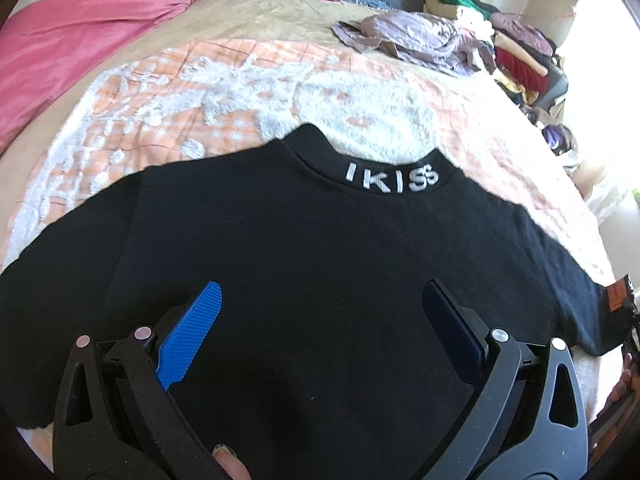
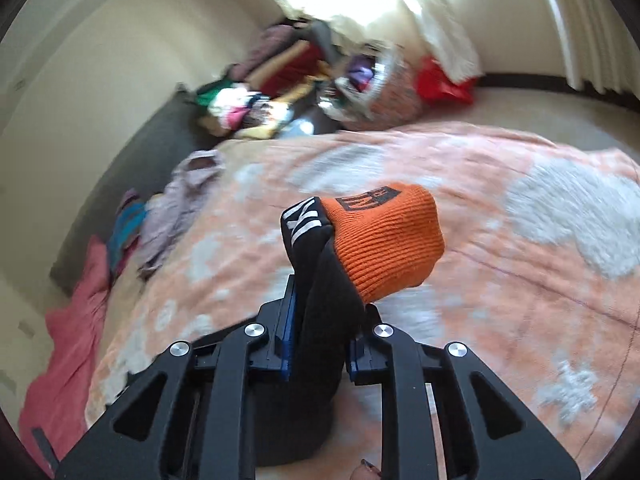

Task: Fold small clothes

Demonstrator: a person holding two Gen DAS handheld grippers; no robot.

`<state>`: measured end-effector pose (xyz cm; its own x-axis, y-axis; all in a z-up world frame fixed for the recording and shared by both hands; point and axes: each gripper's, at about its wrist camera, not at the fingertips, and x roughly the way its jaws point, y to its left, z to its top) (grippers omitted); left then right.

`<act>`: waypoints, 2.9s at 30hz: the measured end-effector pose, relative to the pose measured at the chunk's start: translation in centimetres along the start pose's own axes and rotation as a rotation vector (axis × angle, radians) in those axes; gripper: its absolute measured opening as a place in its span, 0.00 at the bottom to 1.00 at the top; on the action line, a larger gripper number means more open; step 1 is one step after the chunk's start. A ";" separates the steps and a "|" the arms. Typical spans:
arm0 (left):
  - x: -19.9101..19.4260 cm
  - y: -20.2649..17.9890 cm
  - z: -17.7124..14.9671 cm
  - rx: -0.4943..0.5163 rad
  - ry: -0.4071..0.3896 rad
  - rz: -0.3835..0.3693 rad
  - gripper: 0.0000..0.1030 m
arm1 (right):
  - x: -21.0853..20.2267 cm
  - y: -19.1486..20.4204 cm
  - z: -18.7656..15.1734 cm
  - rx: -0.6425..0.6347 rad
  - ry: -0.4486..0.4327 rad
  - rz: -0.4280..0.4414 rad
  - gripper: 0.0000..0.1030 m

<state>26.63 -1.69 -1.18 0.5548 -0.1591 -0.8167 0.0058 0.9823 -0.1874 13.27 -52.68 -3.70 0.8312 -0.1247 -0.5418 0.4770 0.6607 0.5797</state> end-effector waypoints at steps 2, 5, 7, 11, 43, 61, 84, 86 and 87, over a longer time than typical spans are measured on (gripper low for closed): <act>-0.9 0.6 0.4 -0.017 -0.013 -0.018 0.92 | -0.6 2.2 0.0 -0.040 -0.001 0.043 0.18; -2.2 1.2 0.8 -0.035 -0.031 -0.030 0.92 | -1.3 6.1 -0.2 -0.127 0.003 0.106 0.18; -2.9 1.5 1.1 -0.041 -0.046 -0.040 0.92 | -1.8 8.8 -0.5 -0.196 0.002 0.144 0.17; -3.7 2.2 1.2 -0.050 -0.059 -0.069 0.92 | -2.6 13.7 -1.7 -0.321 0.003 0.200 0.17; -2.3 10.3 -0.7 -0.318 0.108 -0.318 0.92 | -1.3 30.8 -25.4 -1.020 0.329 0.433 0.61; -0.7 3.6 -2.8 -0.148 0.134 -0.349 0.55 | -7.0 22.5 -19.5 -0.753 0.307 0.423 0.70; -6.5 5.8 -0.6 -0.136 -0.035 -0.395 0.05 | -7.1 21.0 -17.0 -0.687 0.264 0.353 0.70; -6.2 6.0 -0.9 -0.142 -0.024 -0.380 0.05 | -6.7 21.3 -17.1 -0.696 0.263 0.326 0.70; -6.2 6.8 -1.3 -0.147 -0.017 -0.373 0.05 | -6.4 21.5 -17.1 -0.703 0.265 0.316 0.70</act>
<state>22.15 5.82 1.96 0.5510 -0.4996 -0.6685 0.0914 0.8324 -0.5467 13.29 -25.03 1.77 0.7593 0.2665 -0.5937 -0.1327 0.9565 0.2597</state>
